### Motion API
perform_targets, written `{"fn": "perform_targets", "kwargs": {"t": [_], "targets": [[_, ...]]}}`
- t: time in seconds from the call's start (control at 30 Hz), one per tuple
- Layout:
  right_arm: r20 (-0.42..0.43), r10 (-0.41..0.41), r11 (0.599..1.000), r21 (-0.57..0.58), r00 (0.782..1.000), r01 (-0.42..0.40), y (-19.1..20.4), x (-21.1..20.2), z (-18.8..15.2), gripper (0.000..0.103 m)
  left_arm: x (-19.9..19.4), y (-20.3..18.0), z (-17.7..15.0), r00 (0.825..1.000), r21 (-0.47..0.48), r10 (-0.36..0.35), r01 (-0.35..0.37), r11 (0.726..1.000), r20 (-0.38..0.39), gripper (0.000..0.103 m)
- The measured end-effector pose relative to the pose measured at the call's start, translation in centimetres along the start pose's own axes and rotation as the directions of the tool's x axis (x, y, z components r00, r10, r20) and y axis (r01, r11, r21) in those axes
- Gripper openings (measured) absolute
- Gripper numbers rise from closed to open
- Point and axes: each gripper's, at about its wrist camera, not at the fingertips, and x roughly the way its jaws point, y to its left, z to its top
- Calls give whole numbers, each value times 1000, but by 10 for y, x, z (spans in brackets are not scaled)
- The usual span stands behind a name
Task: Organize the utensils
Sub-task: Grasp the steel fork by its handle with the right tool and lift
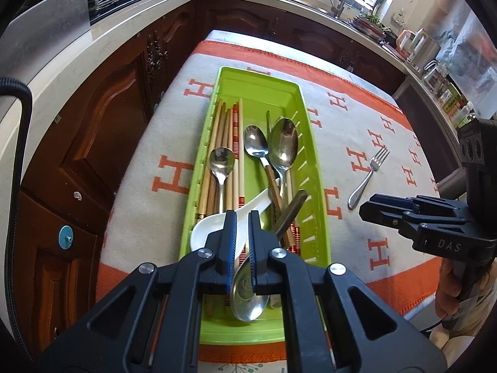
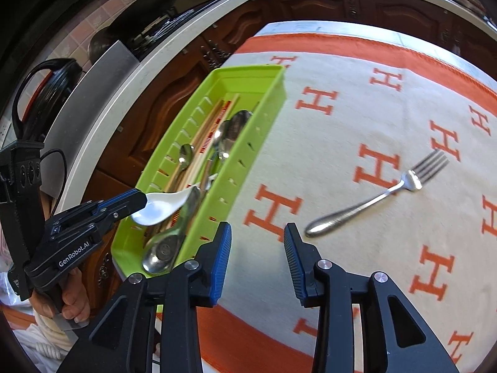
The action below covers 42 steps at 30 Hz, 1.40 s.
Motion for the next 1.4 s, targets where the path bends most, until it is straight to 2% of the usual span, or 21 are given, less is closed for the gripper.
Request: {"fn": "perform_targets", "kwargs": {"t": [0.33, 0.57, 0.83, 1.17, 1.3, 1.4], "targets": [[38, -32, 992, 122, 999, 27, -48, -8, -4, 36, -1, -40, 7, 998, 82, -56, 56, 995, 2, 4], [73, -75, 972, 229, 994, 57, -83, -6, 2, 36, 4, -76, 13, 995, 148, -99, 99, 984, -8, 4], [37, -110, 947, 306, 993, 93, -108, 18, 18, 36, 21, -102, 17, 992, 178, -121, 127, 976, -43, 4], [49, -254, 951, 196, 966, 240, -93, 39, 44, 32, 35, -100, 21, 991, 159, -120, 129, 979, -65, 4], [64, -331, 939, 119, 941, 322, -83, 46, 47, 26, 37, -96, 23, 991, 143, -121, 129, 981, -66, 4], [82, -338, 939, 100, 938, 329, -81, 45, 43, 21, 39, -93, 25, 990, 132, -126, 134, 982, -68, 4]]}}
